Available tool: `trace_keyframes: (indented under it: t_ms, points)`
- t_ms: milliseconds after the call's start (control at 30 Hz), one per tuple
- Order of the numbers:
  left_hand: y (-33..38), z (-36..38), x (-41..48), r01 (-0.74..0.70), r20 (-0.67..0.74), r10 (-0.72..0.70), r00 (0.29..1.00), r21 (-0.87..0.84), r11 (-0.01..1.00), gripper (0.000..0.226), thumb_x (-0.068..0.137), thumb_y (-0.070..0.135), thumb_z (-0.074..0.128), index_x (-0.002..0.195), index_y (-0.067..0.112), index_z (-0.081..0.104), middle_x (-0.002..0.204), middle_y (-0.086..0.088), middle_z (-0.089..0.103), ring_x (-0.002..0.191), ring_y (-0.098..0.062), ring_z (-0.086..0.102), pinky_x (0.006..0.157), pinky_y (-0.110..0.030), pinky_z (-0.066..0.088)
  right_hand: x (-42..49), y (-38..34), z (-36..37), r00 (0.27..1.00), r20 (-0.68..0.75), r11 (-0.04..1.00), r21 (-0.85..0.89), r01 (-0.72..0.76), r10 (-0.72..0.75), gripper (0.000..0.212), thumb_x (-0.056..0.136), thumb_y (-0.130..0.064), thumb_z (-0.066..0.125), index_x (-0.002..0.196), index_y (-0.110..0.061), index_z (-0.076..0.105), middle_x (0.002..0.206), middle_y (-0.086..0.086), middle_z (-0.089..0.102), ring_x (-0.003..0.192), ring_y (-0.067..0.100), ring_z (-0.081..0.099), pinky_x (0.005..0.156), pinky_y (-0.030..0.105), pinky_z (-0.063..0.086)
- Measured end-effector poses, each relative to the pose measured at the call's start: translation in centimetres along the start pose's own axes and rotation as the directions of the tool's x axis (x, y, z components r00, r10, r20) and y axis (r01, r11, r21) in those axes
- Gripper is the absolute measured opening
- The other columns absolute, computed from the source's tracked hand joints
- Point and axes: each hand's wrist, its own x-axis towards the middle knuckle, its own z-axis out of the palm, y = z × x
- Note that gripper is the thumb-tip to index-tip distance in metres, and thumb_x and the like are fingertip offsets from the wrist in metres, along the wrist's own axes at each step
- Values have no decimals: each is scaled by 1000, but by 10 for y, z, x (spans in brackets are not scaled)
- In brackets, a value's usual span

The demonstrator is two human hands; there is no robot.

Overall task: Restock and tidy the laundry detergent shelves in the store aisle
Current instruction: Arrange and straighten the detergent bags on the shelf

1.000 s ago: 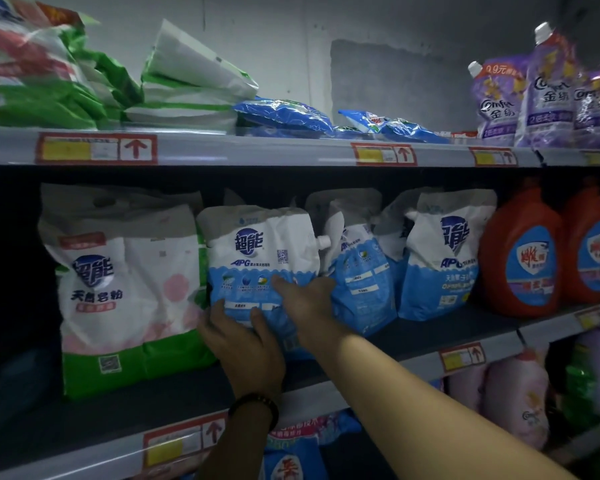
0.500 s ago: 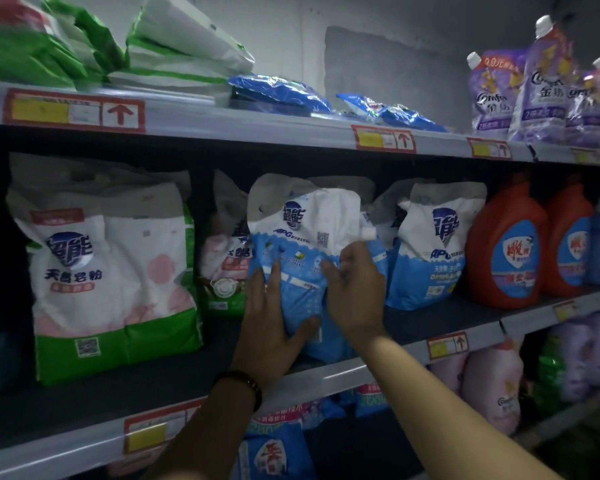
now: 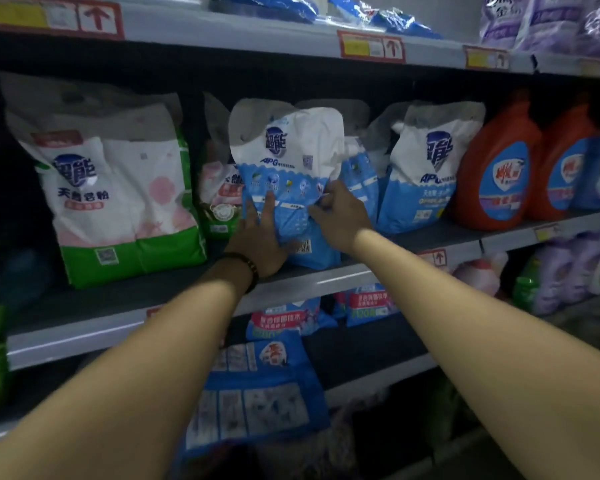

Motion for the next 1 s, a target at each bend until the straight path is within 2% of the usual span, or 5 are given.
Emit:
trace_keyframes:
  t_ms: [167, 333, 467, 833, 1000]
  points:
    - [-6, -9, -58, -140, -267, 136, 954, 6, 990, 63, 94, 30, 66, 151, 15, 43, 147, -12, 52, 134, -34, 51, 110, -50, 46, -68, 21, 2, 994, -65, 995, -51, 84, -87, 37, 101, -18, 66, 136, -17, 55, 132, 2, 65, 116, 15, 61, 88, 25, 47]
    - [-18, 29, -168, -357, -382, 387, 839, 150, 922, 24, 92, 18, 62, 115, 13, 64, 113, -8, 60, 106, -29, 54, 88, -42, 46, -136, 70, 25, 993, -112, 1000, 8, 24, -23, 12, 97, -15, 69, 104, -20, 61, 87, -11, 66, 79, 1, 61, 61, 6, 41]
    - [-76, 93, -234, -221, -166, 243, 956, 140, 965, 34, 89, 33, 61, 121, 22, 65, 122, -2, 60, 112, -29, 58, 90, -46, 52, -190, 140, 72, 957, -9, 956, 53, -290, 291, 9, 92, -15, 76, 96, -17, 68, 94, -2, 73, 90, 17, 68, 78, 25, 44]
    - [-149, 169, -273, 103, 391, -287, 875, 429, 898, 83, 88, 64, 46, 163, 43, 17, 176, -4, 0, 161, -39, -5, 128, -59, 8, -283, 241, 191, 434, 499, 150, 510, -847, 750, 28, 96, -41, 73, 111, -19, 66, 106, 6, 62, 82, 23, 61, 63, 33, 56]
    - [-151, 179, -277, 92, 417, -303, 857, 454, 886, 93, 85, 61, 60, 164, 42, 12, 176, -2, -5, 160, -40, -12, 128, -61, -1, -268, 225, 208, 439, 592, -28, 615, -788, 676, 35, 95, -33, 75, 124, -16, 69, 100, 10, 77, 99, 31, 69, 80, 42, 57]
